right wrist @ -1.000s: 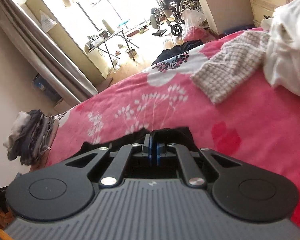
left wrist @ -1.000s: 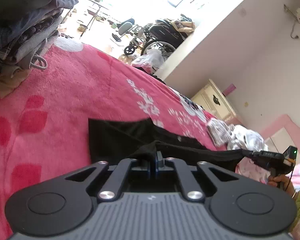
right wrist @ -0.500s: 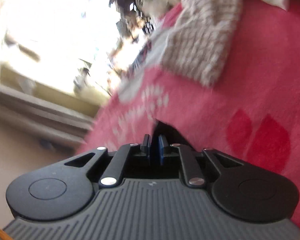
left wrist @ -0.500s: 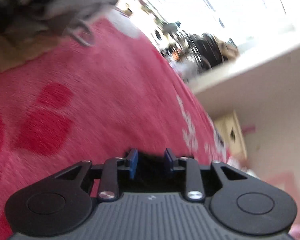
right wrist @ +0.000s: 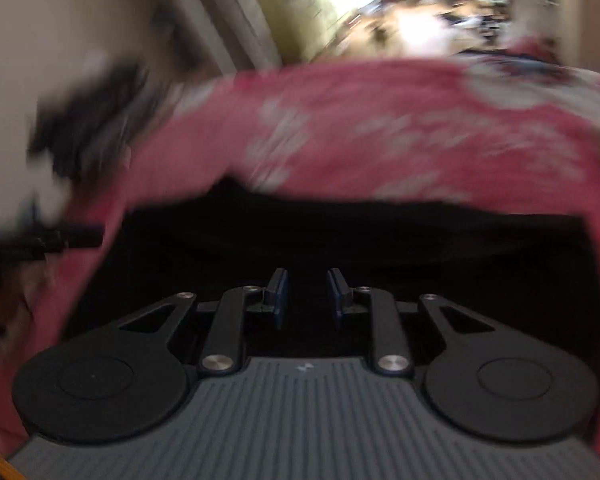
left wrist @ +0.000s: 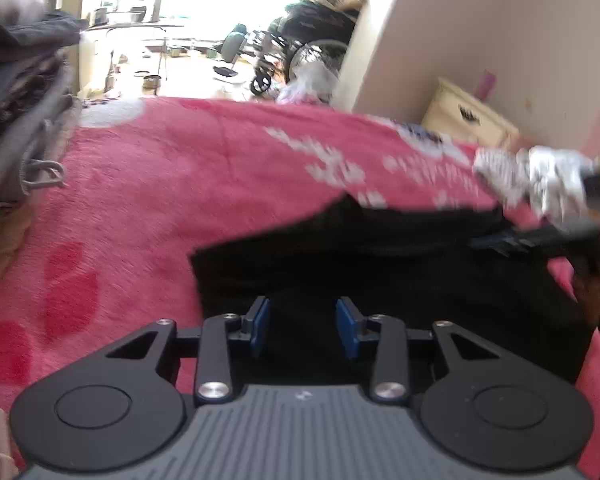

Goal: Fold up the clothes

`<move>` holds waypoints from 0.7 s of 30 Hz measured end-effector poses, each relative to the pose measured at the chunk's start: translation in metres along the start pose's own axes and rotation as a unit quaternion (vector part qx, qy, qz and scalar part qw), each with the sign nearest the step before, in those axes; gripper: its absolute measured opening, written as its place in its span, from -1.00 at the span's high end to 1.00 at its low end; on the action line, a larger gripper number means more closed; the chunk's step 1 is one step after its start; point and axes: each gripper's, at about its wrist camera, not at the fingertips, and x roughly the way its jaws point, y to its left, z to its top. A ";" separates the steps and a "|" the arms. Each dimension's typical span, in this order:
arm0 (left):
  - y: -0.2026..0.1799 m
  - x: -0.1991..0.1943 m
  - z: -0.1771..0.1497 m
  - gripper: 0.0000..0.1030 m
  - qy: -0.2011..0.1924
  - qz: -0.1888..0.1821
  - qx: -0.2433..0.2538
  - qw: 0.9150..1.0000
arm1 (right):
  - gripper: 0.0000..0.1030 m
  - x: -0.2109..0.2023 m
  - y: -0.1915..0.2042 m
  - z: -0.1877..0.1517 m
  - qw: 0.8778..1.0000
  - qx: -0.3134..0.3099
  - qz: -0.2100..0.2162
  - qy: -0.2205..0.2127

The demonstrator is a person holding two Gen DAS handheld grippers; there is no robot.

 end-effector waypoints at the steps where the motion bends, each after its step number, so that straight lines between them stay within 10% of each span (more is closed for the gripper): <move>1: -0.001 0.004 0.000 0.26 -0.001 0.009 0.007 1.000 | 0.63 0.015 0.004 0.004 1.000 -0.003 -0.008 0.006; 11: 0.016 0.043 0.022 0.25 -0.034 0.097 0.010 0.995 | 0.64 0.019 -0.024 0.044 0.984 0.126 -0.057 -0.115; 16: 0.049 0.051 0.031 0.19 -0.050 0.122 -0.065 0.989 | 0.65 0.019 0.038 0.035 0.997 0.016 0.063 -0.039; 21: 0.073 0.037 0.032 0.22 -0.057 0.120 -0.149 0.980 | 0.73 0.077 0.075 0.040 0.998 -0.012 0.062 0.015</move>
